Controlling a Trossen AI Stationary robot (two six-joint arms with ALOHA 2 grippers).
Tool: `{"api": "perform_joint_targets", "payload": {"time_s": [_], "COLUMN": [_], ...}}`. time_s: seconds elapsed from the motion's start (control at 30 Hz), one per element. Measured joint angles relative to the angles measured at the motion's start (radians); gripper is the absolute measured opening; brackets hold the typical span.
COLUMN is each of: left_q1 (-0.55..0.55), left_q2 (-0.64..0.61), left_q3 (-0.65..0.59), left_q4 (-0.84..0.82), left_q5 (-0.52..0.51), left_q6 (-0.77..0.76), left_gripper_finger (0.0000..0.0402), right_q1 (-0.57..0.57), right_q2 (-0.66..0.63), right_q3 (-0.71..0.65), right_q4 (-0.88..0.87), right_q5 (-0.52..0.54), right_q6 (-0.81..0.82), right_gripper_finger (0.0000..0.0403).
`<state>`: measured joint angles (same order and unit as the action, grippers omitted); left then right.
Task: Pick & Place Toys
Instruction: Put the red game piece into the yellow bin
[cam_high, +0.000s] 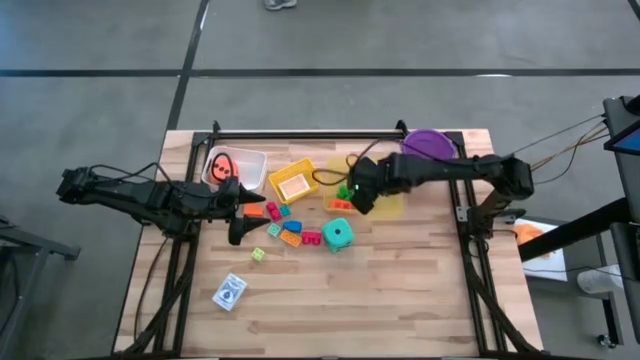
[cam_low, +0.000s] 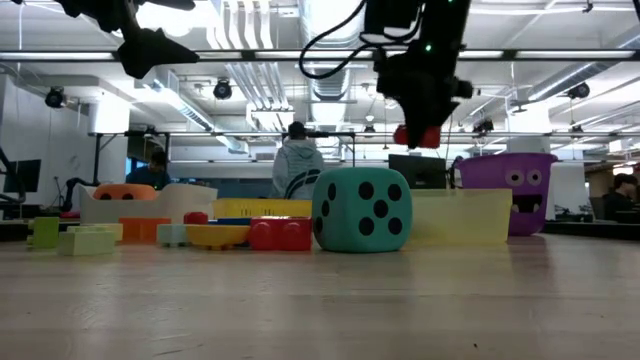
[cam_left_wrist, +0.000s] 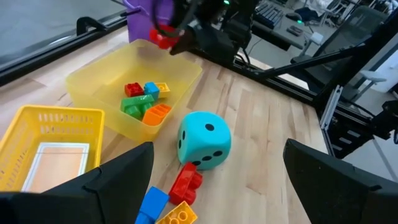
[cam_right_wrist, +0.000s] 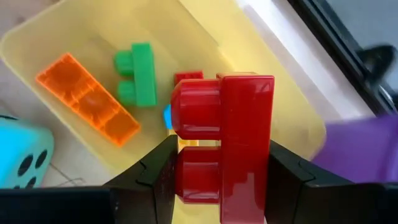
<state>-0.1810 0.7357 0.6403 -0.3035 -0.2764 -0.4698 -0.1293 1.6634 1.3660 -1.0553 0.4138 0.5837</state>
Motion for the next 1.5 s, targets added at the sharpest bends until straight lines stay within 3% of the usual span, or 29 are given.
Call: {"api": "perform_joint_targets", "payload": {"time_s": [0.27, 0.6, 1.07, 1.5], "left_q1": [0.000, 0.000, 0.000, 0.000], "left_q2": [0.000, 0.000, 0.000, 0.000], "left_q3": [0.000, 0.000, 0.000, 0.000], "left_q4": [-0.008, -0.008, -0.009, -0.009], "left_q5": [0.000, -0.004, -0.020, -0.023], "left_q6": [0.000, 0.000, -0.003, -0.003], "left_gripper_finger": [0.0358, 0.0358, 0.0358, 0.0358], "right_q1": [-0.148, -0.248, -0.236, -0.221], "right_q2": [0.006, 0.009, 0.009, 0.008], "right_q3": [-0.095, -0.197, -0.363, -0.264], "right_q4": [0.221, 0.305, 0.402, 0.401], "right_q5": [-0.121, -0.134, -0.163, -0.161], "right_q6": [-0.117, -0.104, -0.129, -0.195], "right_gripper_finger": [0.0161, 0.0161, 0.0161, 0.0161]}}
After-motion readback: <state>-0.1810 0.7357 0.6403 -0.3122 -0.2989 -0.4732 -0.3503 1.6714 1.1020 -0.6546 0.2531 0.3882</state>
